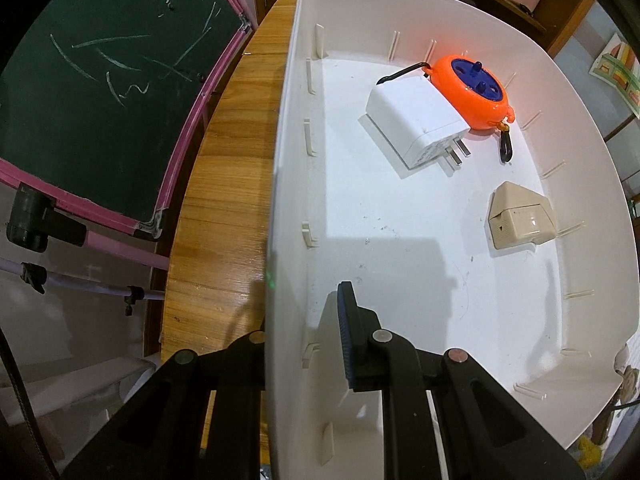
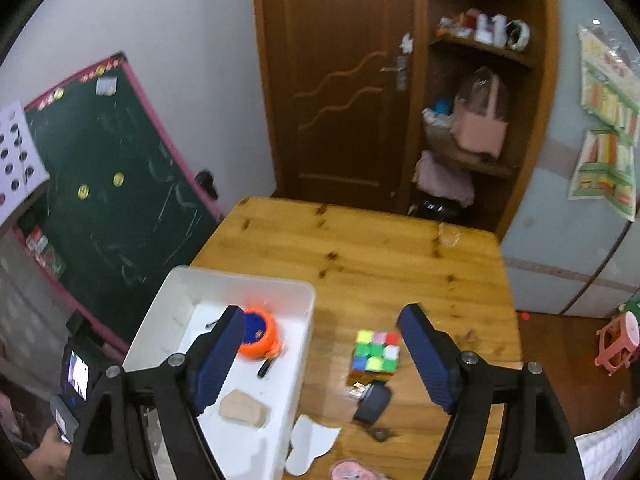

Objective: Organize rigid objects
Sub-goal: 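Move the right tool to the Rubik's cube on the table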

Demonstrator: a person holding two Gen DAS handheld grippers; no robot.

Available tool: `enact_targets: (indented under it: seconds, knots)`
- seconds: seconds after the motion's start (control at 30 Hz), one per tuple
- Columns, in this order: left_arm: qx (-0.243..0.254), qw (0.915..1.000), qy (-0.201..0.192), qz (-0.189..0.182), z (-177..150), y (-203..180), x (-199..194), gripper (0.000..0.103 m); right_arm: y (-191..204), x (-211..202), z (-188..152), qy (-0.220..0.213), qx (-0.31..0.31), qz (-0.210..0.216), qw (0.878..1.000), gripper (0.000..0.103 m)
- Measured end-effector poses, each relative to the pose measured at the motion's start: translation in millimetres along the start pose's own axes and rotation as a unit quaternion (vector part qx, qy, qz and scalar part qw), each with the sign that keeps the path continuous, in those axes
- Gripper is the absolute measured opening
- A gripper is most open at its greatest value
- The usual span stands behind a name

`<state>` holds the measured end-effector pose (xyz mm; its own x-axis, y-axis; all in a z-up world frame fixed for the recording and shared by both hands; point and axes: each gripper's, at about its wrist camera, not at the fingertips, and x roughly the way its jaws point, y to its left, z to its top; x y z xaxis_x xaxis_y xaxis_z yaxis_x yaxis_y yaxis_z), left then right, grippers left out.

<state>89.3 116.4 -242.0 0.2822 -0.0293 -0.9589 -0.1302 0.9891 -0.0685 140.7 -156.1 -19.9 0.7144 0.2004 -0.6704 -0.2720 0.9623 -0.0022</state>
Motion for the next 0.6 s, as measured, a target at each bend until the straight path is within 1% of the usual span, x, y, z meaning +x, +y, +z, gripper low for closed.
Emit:
enact_targets:
  seconds: [0.13, 0.27, 0.43, 0.6]
  knots:
    - [0.000, 1.0000, 0.000, 0.000, 0, 0, 0, 0.017, -12, -1, 7, -0.005, 0.009, -0.017, 1.000, 0.081]
    - [0.000, 1.0000, 0.000, -0.001, 0, -1, 0, 0.017, -24, 18, 6, 0.011, 0.023, -0.027, 0.999, 0.081]
    - [0.003, 1.0000, 0.001, 0.000, 0, -1, 1, 0.017, -48, 53, 0, 0.043, 0.059, -0.038, 0.997, 0.081]
    - [0.004, 1.0000, 0.001, 0.000, 1, -2, 1, 0.018, -60, 91, -12, 0.082, 0.079, -0.048, 0.992, 0.081]
